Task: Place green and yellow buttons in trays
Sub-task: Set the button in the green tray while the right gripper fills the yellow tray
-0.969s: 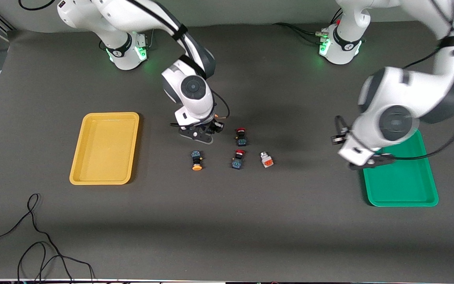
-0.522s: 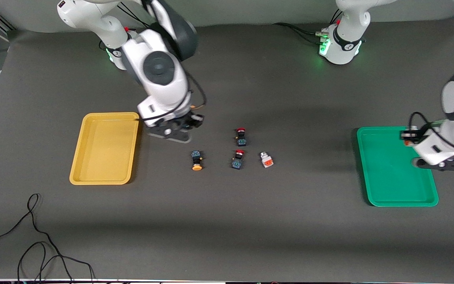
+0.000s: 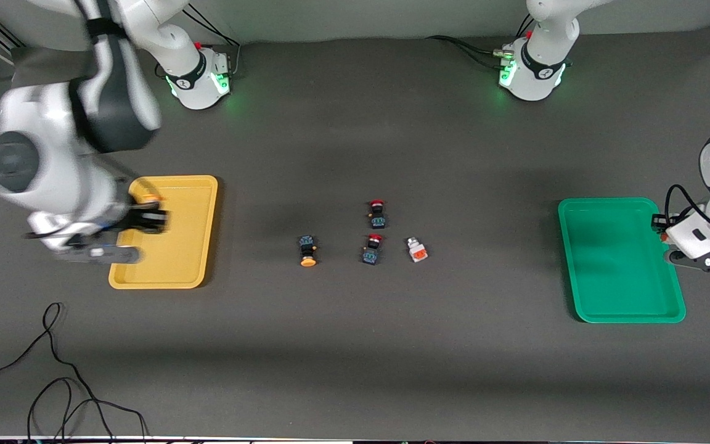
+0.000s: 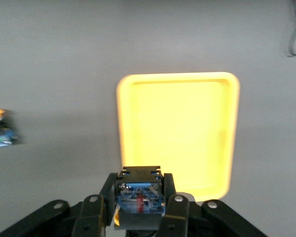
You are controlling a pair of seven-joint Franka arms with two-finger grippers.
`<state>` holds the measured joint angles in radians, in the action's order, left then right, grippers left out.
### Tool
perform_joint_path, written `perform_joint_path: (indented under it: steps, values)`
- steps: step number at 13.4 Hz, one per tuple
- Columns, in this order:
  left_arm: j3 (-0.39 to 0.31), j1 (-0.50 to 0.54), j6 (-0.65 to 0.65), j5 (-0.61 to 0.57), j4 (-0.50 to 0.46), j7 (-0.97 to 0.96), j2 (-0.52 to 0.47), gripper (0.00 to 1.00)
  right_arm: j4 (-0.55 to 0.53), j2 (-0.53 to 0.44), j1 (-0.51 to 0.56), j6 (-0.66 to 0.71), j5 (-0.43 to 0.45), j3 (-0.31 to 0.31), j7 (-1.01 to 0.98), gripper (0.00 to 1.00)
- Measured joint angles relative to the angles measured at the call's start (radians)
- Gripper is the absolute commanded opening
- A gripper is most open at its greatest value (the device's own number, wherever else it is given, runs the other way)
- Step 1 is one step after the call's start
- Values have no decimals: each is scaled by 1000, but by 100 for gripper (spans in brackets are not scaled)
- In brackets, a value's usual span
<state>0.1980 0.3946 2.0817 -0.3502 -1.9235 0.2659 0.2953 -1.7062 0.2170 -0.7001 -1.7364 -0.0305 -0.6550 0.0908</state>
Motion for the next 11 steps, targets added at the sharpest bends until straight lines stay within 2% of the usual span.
perform_joint_path:
  steps: [2,5,7,9,10,11]
  values:
    - [0,45,149,-16,-68,16,26,0,-95,-31,5,-82,-1,-93,-120,19]
    - [0,97,329,-21,-130,22,93,0,-346,-57,6,-385,-31,-172,-271,17]
    - [0,122,420,-22,-139,22,158,0,-511,-32,20,-595,-109,-198,-404,17]
    - [1,136,458,-20,-137,19,203,0,-565,39,38,-663,-253,-202,-542,17]
    - [1,139,464,-20,-137,16,214,20,-568,87,40,-682,-347,-202,-621,18]
    - [1,140,465,-20,-136,12,218,87,-565,141,39,-698,-438,-200,-698,18]
